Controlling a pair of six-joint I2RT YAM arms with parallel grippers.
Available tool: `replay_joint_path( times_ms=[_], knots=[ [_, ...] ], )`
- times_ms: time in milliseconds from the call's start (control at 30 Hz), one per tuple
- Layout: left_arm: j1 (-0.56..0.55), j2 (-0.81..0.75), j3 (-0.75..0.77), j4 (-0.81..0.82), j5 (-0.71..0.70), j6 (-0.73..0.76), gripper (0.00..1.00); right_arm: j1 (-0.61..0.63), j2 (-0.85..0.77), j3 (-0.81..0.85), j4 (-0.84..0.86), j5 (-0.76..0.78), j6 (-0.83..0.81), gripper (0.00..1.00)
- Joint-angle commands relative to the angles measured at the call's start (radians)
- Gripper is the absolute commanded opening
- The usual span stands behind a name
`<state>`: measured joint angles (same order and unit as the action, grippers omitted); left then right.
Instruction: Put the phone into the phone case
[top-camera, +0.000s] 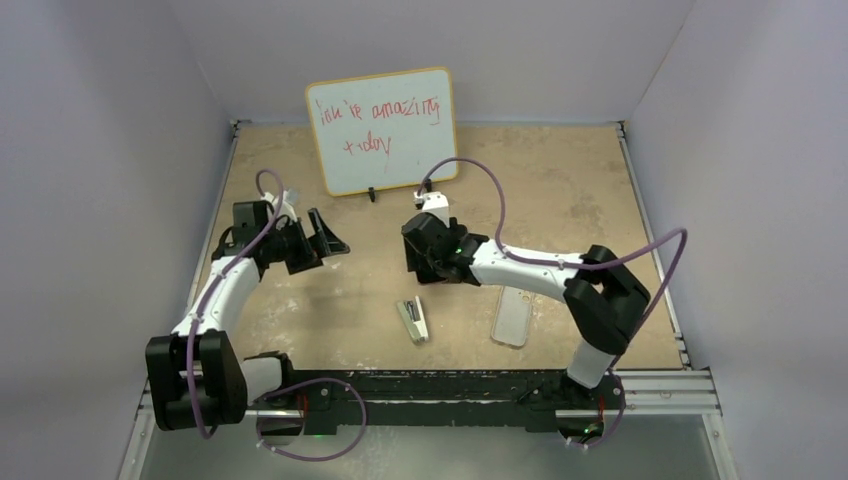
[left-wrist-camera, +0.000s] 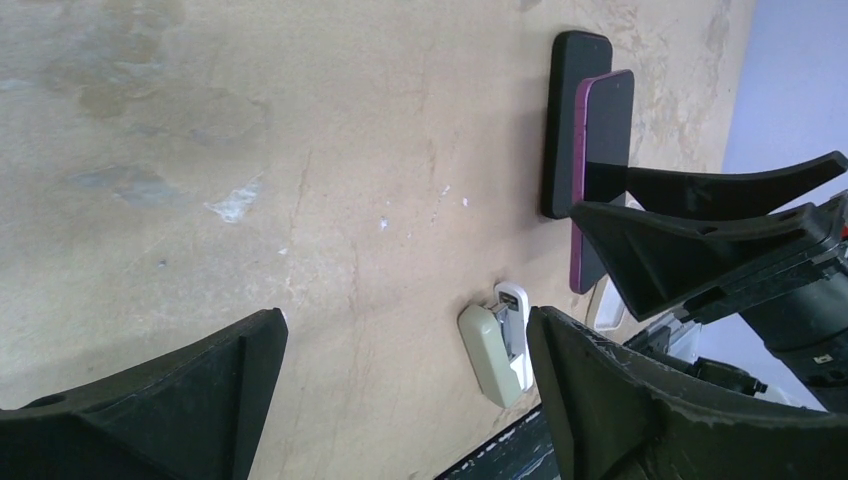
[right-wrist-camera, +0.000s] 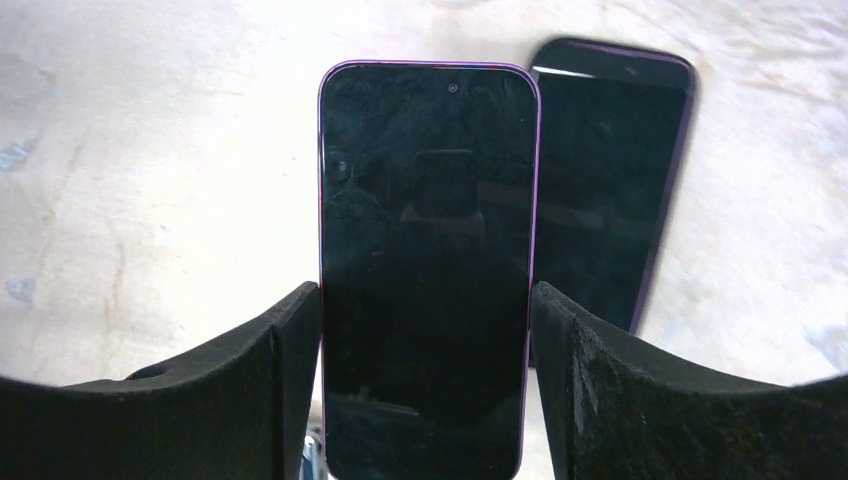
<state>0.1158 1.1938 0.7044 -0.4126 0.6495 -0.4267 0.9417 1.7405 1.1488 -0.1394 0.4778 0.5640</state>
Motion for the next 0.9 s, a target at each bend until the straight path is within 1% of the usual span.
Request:
replay_joint_path(
  times_ms=[0, 200, 367, 467, 633, 767, 867],
  knots=[
    [-0.073, -0.009, -0.006, 0.043, -0.001, -0.003, 0.95, -0.010, -0.136, -0.043, -0.143, 0.121, 0.098, 0.36],
    [-0.240, -0.021, 0.029, 0.046, -0.081, -0.040, 0.97, -0.015, -0.355, -0.163, -0.344, 0.195, 0.233, 0.36],
    [-0.347, -0.008, 0.063, 0.092, -0.115, -0.099, 0.98, -0.017, -0.539, -0.273, -0.498, 0.214, 0.370, 0.36],
    [-0.405, 0.015, 0.095, 0.103, -0.147, -0.115, 0.98, -0.017, -0.608, -0.340, -0.567, 0.230, 0.450, 0.36],
    [-0.486, 0.046, 0.118, 0.131, -0.171, -0.140, 0.98, -0.023, -0.649, -0.408, -0.622, 0.217, 0.536, 0.36],
    [-0.510, 0.072, 0.122, 0.150, -0.188, -0.144, 0.97, -0.023, -0.639, -0.442, -0.634, 0.198, 0.577, 0.36],
    [-0.522, 0.092, 0.127, 0.149, -0.188, -0.142, 0.97, -0.024, -0.639, -0.481, -0.605, 0.180, 0.595, 0.36]
  ],
)
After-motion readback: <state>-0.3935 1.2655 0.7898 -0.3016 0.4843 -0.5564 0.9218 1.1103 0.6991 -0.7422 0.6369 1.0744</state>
